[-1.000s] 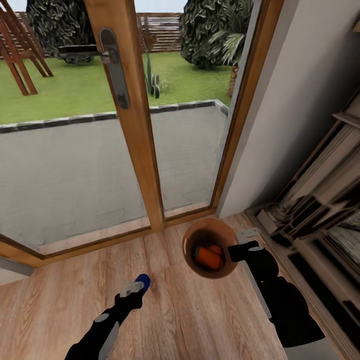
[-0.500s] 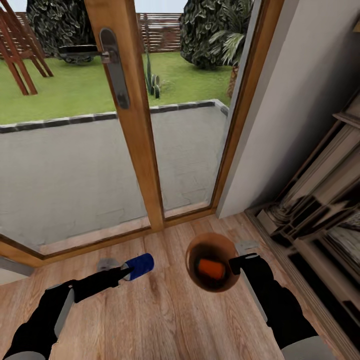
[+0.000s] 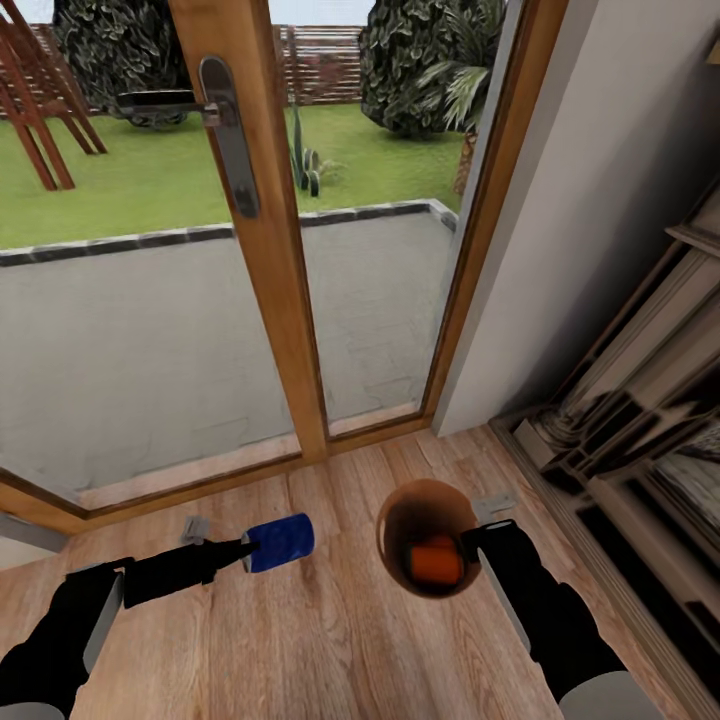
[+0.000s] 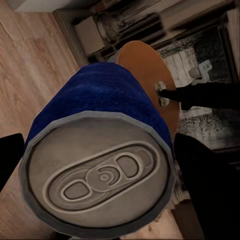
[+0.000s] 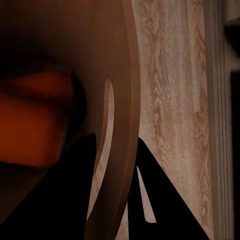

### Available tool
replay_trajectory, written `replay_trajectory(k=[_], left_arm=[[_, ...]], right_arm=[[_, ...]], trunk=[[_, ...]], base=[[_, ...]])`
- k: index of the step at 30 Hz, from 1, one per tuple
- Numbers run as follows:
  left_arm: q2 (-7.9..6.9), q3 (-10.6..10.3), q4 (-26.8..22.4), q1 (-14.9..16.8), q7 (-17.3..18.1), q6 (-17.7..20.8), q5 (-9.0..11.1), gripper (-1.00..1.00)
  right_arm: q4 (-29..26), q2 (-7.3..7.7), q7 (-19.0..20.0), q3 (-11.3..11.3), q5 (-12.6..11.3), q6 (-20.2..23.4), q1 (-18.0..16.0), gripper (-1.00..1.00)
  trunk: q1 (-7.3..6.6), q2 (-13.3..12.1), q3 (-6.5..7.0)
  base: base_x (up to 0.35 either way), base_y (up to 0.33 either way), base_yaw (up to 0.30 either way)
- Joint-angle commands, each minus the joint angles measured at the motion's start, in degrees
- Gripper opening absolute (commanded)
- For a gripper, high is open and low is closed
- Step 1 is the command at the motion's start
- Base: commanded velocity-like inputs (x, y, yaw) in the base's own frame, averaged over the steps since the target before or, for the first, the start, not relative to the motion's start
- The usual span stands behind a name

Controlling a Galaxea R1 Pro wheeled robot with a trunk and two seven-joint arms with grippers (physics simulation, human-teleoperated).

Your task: Put the three can of soda from the living room inside the tash can in the kitchen.

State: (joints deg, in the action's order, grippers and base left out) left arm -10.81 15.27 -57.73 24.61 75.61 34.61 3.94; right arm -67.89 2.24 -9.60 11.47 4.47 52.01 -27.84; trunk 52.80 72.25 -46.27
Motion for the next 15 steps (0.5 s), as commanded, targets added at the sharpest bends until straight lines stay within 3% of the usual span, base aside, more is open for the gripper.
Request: replay_trajectory(k=[1,8,10,13,15], left_arm=[[0.55,-0.05,0.00,0.00,0.18,0.35,0.00,-1.00],[4.95,-0.22,-0.01,0.00,0.47,0.92,0.01,-1.00],[7.19,-0.34,-0.04,0.00,0.49,0.96,0.01,-1.00],[9.36,-0.45,-0.08,0.00,0.50,0.98,-0.04,-1.00],[10.18,-0.49,-0.09,0.00,0.50,0.98,-0.06,-1.00]], right_arm=[[0.00,-0.02,0.13,0.02,-0.16,-0.05,-0.02,-1.00],[0.03,-0.09,0.11,0.11,-0.17,-0.22,-0.02,-1.00],[0.04,-0.12,0.11,0.14,-0.17,-1.09,-0.02,-1.00],[0.04,-0.12,0.11,0.19,-0.17,-1.47,0.00,-1.00],[0.08,-0.17,0.11,0.20,-0.17,-1.56,-0.01,-1.00]], trunk=[[0.00,0.00,0.00],[0.00,0.00,0.00],[0.00,0.00,0.00],[0.00,0.00,0.00],[0.00,0.00,0.00]], base=[[0.000,0.000,0.000],[0.000,0.000,0.000],[0.000,0.000,0.000],[0.000,0.000,0.000],[0.000,0.000,0.000]])
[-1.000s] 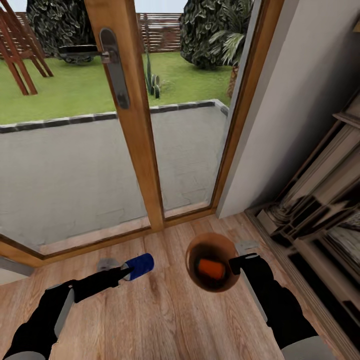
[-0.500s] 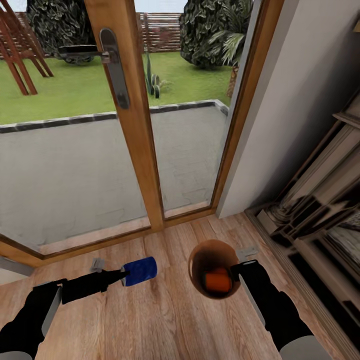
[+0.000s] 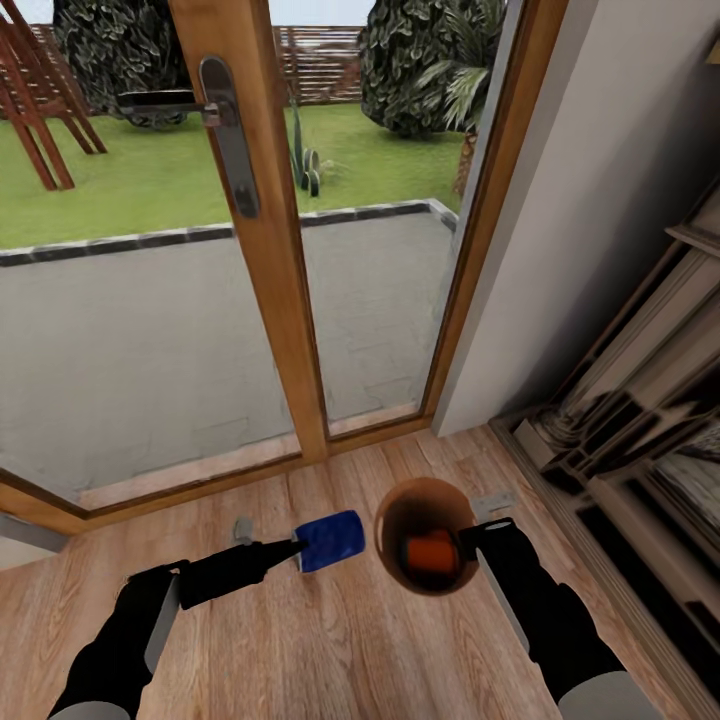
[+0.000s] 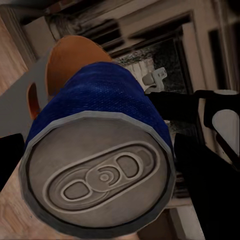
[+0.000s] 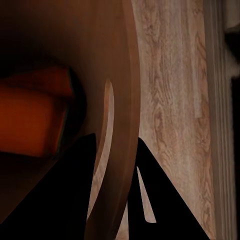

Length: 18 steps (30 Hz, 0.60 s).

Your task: Put the three can of soda from the living room inside the tash can in the kitchen.

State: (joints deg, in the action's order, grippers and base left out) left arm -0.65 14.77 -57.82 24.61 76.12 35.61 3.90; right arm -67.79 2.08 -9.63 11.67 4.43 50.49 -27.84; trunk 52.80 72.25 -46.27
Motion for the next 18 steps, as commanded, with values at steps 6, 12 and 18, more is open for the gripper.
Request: replay_trajectory(k=[6,12,18], left_arm=[[1.80,-0.08,-0.01,0.00,-0.01,-0.01,0.01,-1.00],[2.24,-0.09,-0.02,0.00,-0.01,-0.01,0.04,-1.00],[2.29,-0.11,-0.08,0.00,-0.01,0.00,0.05,-1.00]], right_arm=[[0.22,-0.12,0.12,0.01,-0.12,-0.11,-0.01,-1.00],[1.10,-0.85,0.07,0.04,-0.12,-0.19,0.00,-1.00],[1.24,-1.07,0.06,0.05,-0.12,-0.21,-0.02,-1.00]], trunk=[[0.00,0.00,0.00],[0.00,0.00,0.00],[0.00,0.00,0.00]], base=[[0.000,0.000,0.000],[0.000,0.000,0.000],[0.000,0.000,0.000]])
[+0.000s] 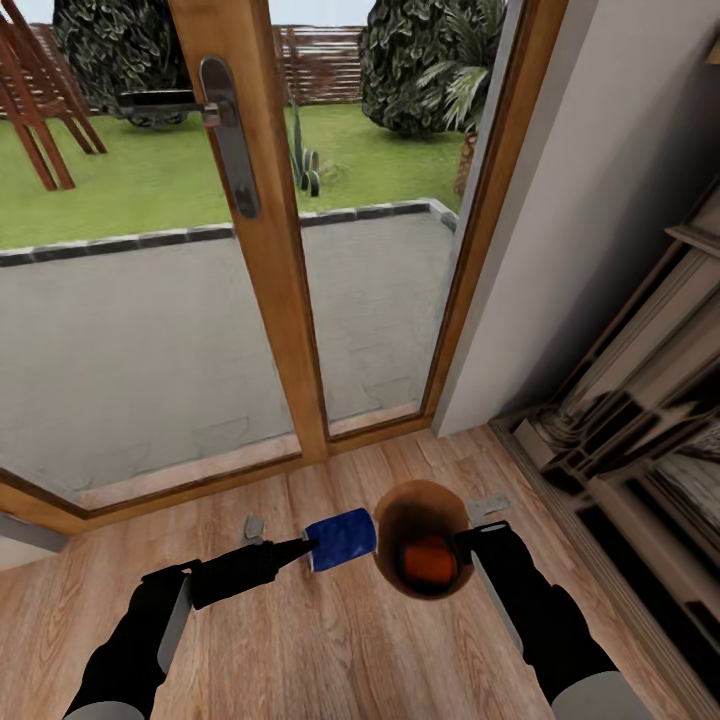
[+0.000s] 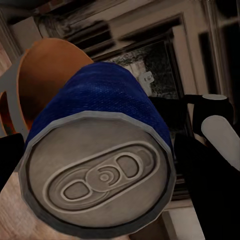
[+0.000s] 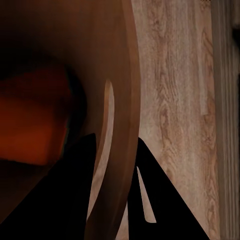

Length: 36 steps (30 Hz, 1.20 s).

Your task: Put the three can of soda from the living room inside the tash can in the kitchen.

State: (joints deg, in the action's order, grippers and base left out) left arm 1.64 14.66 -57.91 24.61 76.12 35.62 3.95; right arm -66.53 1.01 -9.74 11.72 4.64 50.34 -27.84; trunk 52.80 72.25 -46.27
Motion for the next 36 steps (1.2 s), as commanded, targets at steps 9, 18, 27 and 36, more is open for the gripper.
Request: replay_trajectory(k=[9,18,27,36], left_arm=[[3.52,-0.02,0.40,0.00,-0.07,-0.08,-0.14,-1.00],[4.19,-0.07,0.43,0.00,-0.24,-0.11,-0.14,-1.00],[4.69,0.09,0.69,0.00,-8.78,-0.36,-0.18,-1.00],[6.32,0.05,0.85,0.00,-10.70,-0.53,-0.33,-1.00]], right_arm=[[1.83,-1.04,0.01,2.07,-0.34,-0.11,-0.02,-1.00],[1.93,-1.18,-0.09,2.53,-0.34,-0.14,-0.02,-1.00],[1.94,-2.03,-4.28,2.84,-0.34,-0.08,-0.02,-1.00],[2.00,-2.30,-4.88,2.87,-0.35,-0.06,-0.02,-1.00]], trunk=[[0.00,0.00,0.00],[0.00,0.00,0.00],[0.00,0.00,0.00],[0.00,0.00,0.00]], base=[[0.000,0.000,0.000],[0.000,0.000,0.000],[0.000,0.000,0.000],[0.000,0.000,0.000]])
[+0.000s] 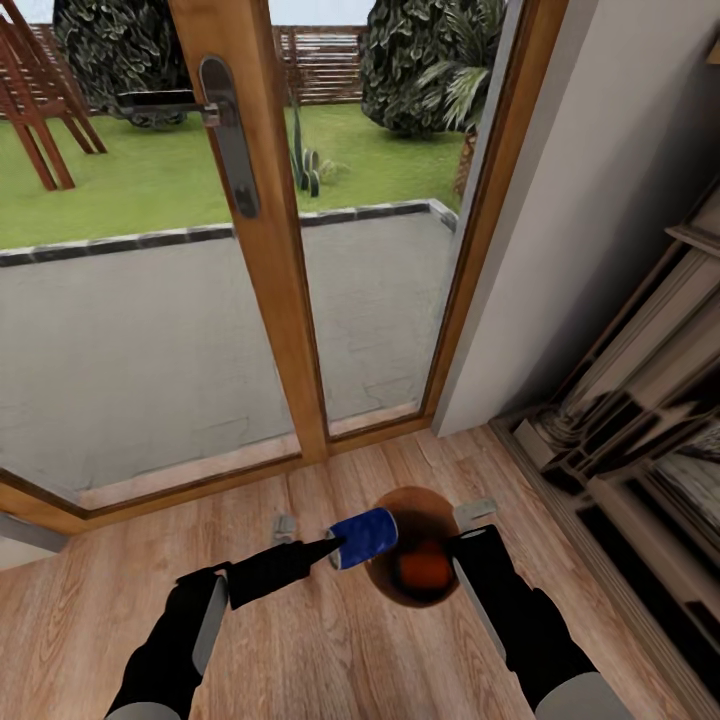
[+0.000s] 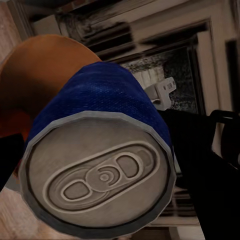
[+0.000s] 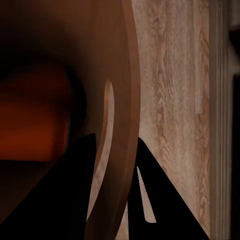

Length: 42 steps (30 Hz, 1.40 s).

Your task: Put the three can of soda from the living room inside the tash can in the kitchen.

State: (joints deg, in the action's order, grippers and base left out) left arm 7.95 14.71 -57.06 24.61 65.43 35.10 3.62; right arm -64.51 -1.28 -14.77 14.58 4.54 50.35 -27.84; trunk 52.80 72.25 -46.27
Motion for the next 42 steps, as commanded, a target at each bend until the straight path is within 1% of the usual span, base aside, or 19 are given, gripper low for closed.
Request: replay_trajectory(k=[1,7,9,14,15,17,18,21,25,33,34,42], left_arm=[[0.10,-0.01,0.06,0.00,-0.03,-0.01,0.00,-1.00],[1.29,-0.17,0.48,0.00,-0.18,-0.02,-0.05,-1.00],[2.00,-0.29,0.52,0.00,-0.22,-0.03,-0.08,-1.00],[2.05,-1.15,0.54,0.00,-0.75,-0.03,-0.11,-1.00],[2.05,-1.49,0.54,0.00,-2.34,-0.03,-0.06,-1.00],[2.05,-2.64,0.49,0.01,-6.77,-0.03,0.10,-1.00],[2.05,-3.39,0.48,0.01,-8.17,-0.03,0.16,-1.00],[2.05,-4.73,0.43,0.00,-10.19,-0.03,0.22,-1.00],[2.05,-5.14,0.38,0.00,-10.78,-0.03,0.24,-1.00],[2.05,-5.33,0.35,0.00,-10.92,-0.03,0.27,-1.00],[2.05,-5.35,0.36,0.00,-10.93,-0.03,0.26,1.00],[2.05,-5.39,0.34,0.00,-10.94,-0.03,0.33,1.00]], right_arm=[[-0.02,-0.02,0.14,0.01,-0.24,-0.08,-0.02,-1.00],[-0.02,-0.12,0.10,0.01,-0.24,-0.08,-0.02,-1.00],[-0.02,-0.13,0.10,0.01,-0.24,-0.08,-0.02,-1.00],[-0.01,-0.31,0.09,0.01,-0.25,-0.08,-0.02,-1.00],[0.00,-0.34,0.09,0.01,-0.24,-0.08,-0.02,-1.00],[-0.02,-0.37,0.09,0.01,-0.24,-0.08,-0.02,-1.00],[-0.01,-0.38,0.09,0.01,-0.24,-0.08,-0.02,-1.00],[0.00,-0.39,0.09,0.01,-0.24,-0.08,0.01,-1.00],[-0.01,-0.39,0.09,0.01,-0.23,-0.08,-0.01,-1.00],[-0.04,-0.39,0.09,0.01,-0.24,-0.08,-0.02,-1.00],[-0.05,-0.39,0.09,0.01,-0.24,-0.08,-0.02,-1.00],[-0.08,-0.39,0.09,0.01,-0.28,-0.08,-0.02,-1.00]], trunk=[[0.00,0.00,0.00],[0.00,0.00,0.00],[0.00,0.00,0.00],[0.00,0.00,0.00],[0.00,0.00,0.00],[0.00,0.00,0.00],[0.00,0.00,0.00],[0.00,0.00,0.00],[0.00,0.00,0.00],[0.00,0.00,0.00],[0.00,0.00,0.00],[0.00,0.00,0.00]], base=[[0.000,0.000,0.000],[0.000,0.000,0.000],[0.000,0.000,0.000],[0.000,0.000,0.000],[0.000,0.000,0.000],[0.000,0.000,0.000],[0.000,0.000,0.000],[0.000,0.000,0.000],[0.000,0.000,0.000],[0.000,0.000,0.000],[0.000,0.000,0.000],[0.000,0.000,0.000]])
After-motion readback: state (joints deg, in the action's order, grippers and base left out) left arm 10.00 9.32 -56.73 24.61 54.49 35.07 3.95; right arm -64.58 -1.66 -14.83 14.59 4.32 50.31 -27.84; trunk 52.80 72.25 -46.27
